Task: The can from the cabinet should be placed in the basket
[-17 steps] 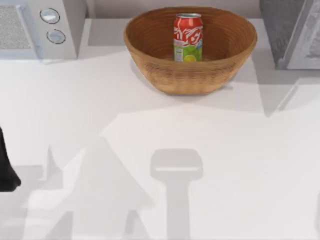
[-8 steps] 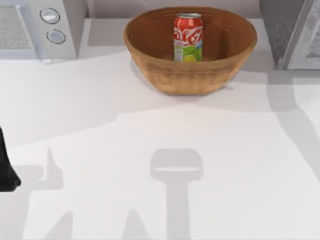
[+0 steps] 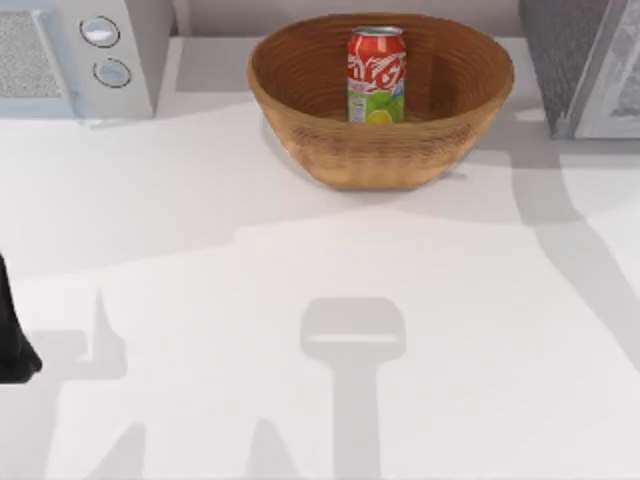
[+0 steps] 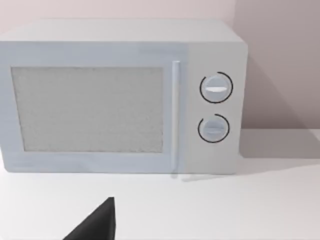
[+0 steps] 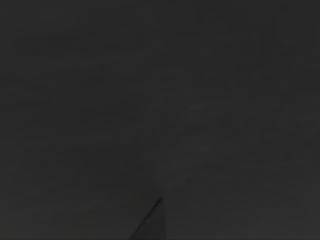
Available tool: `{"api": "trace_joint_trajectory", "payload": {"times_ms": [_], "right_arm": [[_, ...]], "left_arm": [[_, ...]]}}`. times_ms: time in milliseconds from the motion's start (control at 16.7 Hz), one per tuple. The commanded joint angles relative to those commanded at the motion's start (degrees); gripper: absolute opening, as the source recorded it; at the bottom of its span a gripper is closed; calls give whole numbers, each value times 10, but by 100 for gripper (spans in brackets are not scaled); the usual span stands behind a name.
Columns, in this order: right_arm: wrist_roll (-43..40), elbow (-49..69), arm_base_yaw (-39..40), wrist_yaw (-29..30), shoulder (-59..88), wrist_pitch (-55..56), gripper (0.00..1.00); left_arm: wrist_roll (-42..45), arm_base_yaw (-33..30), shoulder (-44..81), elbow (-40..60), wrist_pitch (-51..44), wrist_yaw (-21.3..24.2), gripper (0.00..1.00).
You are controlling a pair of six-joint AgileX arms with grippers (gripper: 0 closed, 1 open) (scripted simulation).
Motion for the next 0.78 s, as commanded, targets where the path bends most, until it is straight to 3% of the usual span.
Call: {"api": "trace_joint_trajectory", "payload": {"times_ms": [420, 780], "right_arm": [[1, 57, -46, -44, 82, 24, 100], [0, 46, -43, -44, 68, 26, 100]], "left_arm": [[0, 0, 0, 0, 0, 0, 100], [0, 0, 0, 0, 0, 0, 100]]}}
